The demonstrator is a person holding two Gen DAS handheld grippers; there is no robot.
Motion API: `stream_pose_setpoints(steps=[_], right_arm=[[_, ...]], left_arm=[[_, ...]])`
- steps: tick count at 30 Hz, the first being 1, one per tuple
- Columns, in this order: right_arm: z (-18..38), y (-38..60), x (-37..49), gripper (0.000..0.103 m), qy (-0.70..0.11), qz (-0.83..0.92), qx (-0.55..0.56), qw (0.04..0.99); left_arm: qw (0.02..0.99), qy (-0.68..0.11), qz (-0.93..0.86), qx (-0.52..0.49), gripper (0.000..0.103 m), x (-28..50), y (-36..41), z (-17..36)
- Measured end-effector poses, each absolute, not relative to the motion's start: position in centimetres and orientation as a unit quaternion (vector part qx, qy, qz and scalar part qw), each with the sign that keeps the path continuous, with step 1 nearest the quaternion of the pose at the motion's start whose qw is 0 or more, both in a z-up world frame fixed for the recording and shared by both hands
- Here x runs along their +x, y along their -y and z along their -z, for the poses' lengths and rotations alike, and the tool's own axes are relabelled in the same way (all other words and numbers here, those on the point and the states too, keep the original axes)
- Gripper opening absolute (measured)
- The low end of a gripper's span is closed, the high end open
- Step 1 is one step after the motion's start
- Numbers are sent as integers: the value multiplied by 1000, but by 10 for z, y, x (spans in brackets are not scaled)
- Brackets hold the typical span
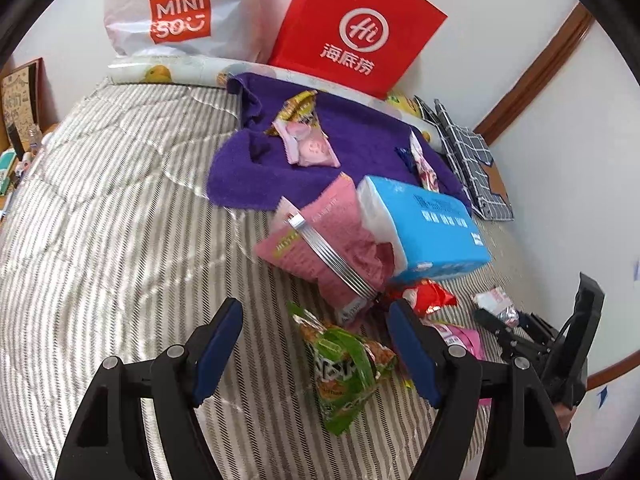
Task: Organize snacks
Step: 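Lift the white packet with the right tool while the left tool grasps the green chip bag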
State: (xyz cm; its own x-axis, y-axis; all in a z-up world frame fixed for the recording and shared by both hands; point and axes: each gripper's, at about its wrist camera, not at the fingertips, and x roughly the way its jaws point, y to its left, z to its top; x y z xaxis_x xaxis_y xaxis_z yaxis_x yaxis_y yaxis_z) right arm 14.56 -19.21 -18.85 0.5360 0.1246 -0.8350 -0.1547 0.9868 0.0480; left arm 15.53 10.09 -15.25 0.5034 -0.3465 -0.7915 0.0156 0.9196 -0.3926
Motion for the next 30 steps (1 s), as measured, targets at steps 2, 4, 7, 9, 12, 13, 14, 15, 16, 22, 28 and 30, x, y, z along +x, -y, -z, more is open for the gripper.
stream_pose_setpoints(steps=[2, 4, 7, 9, 12, 13, 14, 15, 16, 22, 28, 30], right_arm=[[183, 195, 144, 56, -469, -75, -14, 880], [179, 198, 143, 56, -465, -72, -11, 882], [173, 203, 141, 56, -462, -70, -3, 884], [171, 209, 140, 56, -464, -79, 21, 882], [171, 213, 139, 56, -466, -77, 34, 881], [170, 213, 138, 56, -465, -74, 33, 881], [171, 213, 138, 56, -466, -73, 34, 881], [171, 214, 138, 56, -467, -73, 36, 881], [171, 214, 138, 56, -467, -73, 37, 880], [170, 215, 135, 56, -465, -71, 36, 882], [173, 217, 139, 56, -469, -61, 43, 880], [174, 217, 139, 56, -471, -60, 42, 879]], left_arm=[[848, -488, 114, -172, 74, 154, -97, 155], [845, -493, 120, -169, 74, 152, -91, 158], [842, -500, 121, -159, 74, 150, -83, 164], [840, -505, 122, -156, 72, 149, -79, 168], [833, -513, 133, -159, 59, 146, -74, 174], [832, -514, 136, -159, 55, 145, -73, 175], [831, -515, 139, -160, 46, 145, -72, 176], [830, -513, 145, -162, 40, 145, -72, 177], [830, -512, 148, -163, 40, 144, -72, 177], [847, -485, 131, -173, 39, 141, -96, 162], [837, -513, 82, -171, 48, 156, -110, 179], [839, -510, 87, -170, 61, 155, -108, 180]])
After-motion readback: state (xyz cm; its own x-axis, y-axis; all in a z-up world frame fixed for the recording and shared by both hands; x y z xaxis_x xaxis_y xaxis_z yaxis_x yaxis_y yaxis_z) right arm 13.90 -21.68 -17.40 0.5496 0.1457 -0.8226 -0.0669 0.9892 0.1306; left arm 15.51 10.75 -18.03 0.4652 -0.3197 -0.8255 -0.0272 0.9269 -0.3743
